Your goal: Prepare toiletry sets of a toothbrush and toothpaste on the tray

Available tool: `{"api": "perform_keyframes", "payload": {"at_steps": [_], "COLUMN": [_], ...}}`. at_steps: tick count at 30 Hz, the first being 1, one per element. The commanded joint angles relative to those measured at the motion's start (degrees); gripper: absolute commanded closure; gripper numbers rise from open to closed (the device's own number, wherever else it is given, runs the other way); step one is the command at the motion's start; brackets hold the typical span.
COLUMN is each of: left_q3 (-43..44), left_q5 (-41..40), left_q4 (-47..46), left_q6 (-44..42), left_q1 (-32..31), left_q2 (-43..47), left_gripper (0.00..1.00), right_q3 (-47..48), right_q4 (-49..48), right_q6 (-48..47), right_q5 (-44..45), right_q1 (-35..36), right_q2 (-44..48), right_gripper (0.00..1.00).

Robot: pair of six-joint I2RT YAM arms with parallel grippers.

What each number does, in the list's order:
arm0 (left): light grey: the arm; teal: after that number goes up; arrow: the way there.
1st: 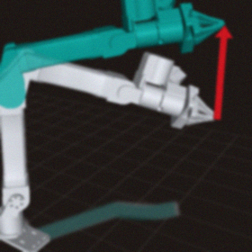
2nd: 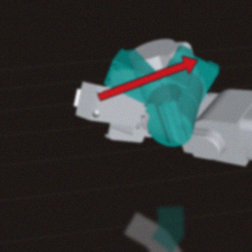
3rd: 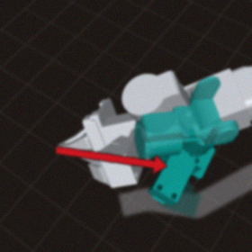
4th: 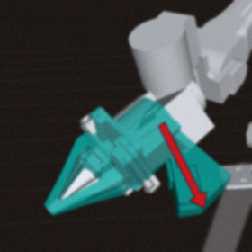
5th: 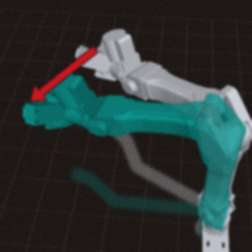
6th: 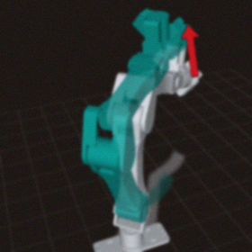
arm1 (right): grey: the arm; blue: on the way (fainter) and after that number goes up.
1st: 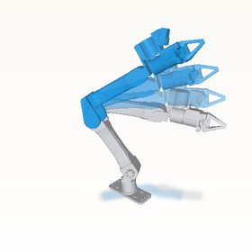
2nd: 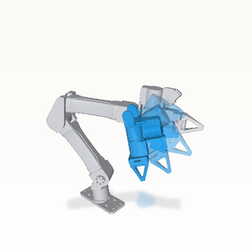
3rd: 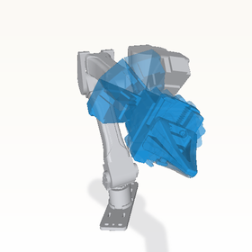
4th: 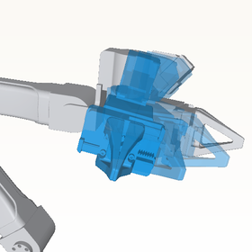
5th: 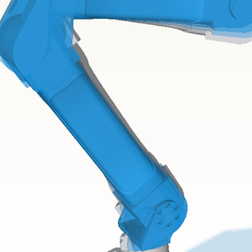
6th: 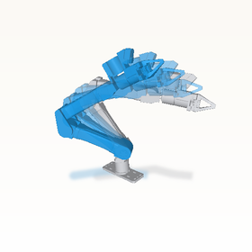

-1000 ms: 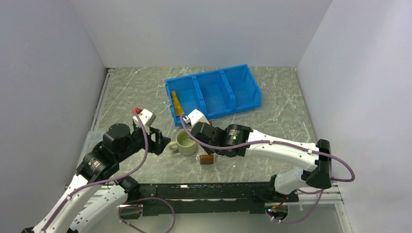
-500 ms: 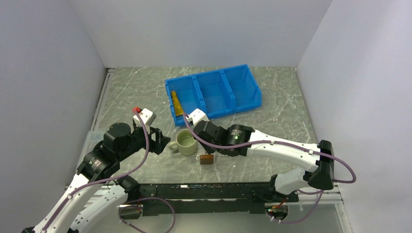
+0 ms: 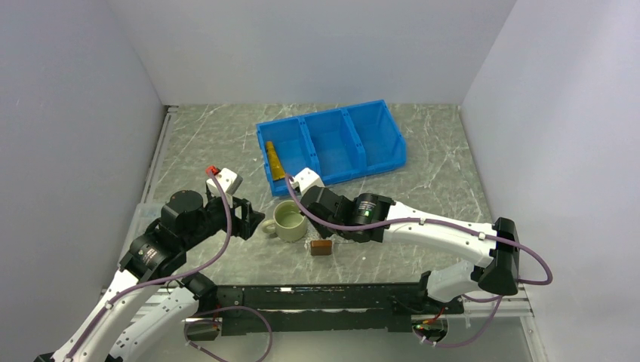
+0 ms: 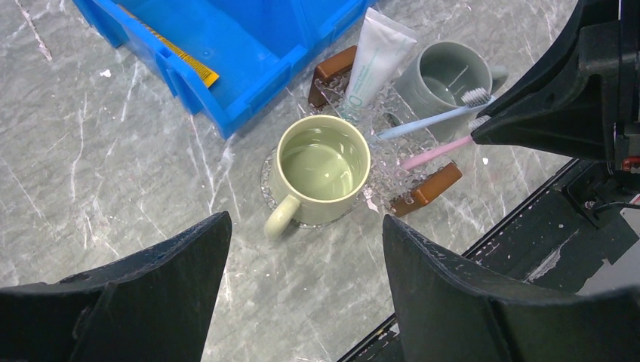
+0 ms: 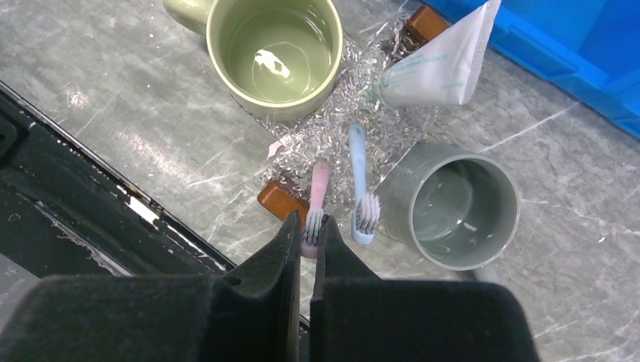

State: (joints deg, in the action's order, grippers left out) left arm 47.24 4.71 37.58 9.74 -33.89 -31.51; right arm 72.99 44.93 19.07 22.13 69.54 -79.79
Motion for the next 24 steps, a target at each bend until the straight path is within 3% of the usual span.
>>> {"api": "perform_keyframes", "payload": {"at_steps": [1,10,24], "left_q3": [-0.05,0.04,0.04], "left_q5": [0.48,0.72,0.84], "left_q4": [-1.36,-1.29,-1.20], "left_q6": [0.15,0.03,-0.03], "left_q1": [0.33,0.35,0.40], "left_q2": [-0.25,-0.32,-0.15], "left_gripper": [0.22,0.22,0.21], "right_q3": [-0.48,0.11,1.72], "right_q4": [-0.76,-0.72,-0.40], "right_q6": [0.22,-0.01,-0.27], "right_q5": [-0.60,-1.56,-2.24], "right_q1": [-0.31,-0.15,0.55], "right_q2": [0.71,-0.15,-1.46], "right_gripper": [1.00,1.00,0.92]}}
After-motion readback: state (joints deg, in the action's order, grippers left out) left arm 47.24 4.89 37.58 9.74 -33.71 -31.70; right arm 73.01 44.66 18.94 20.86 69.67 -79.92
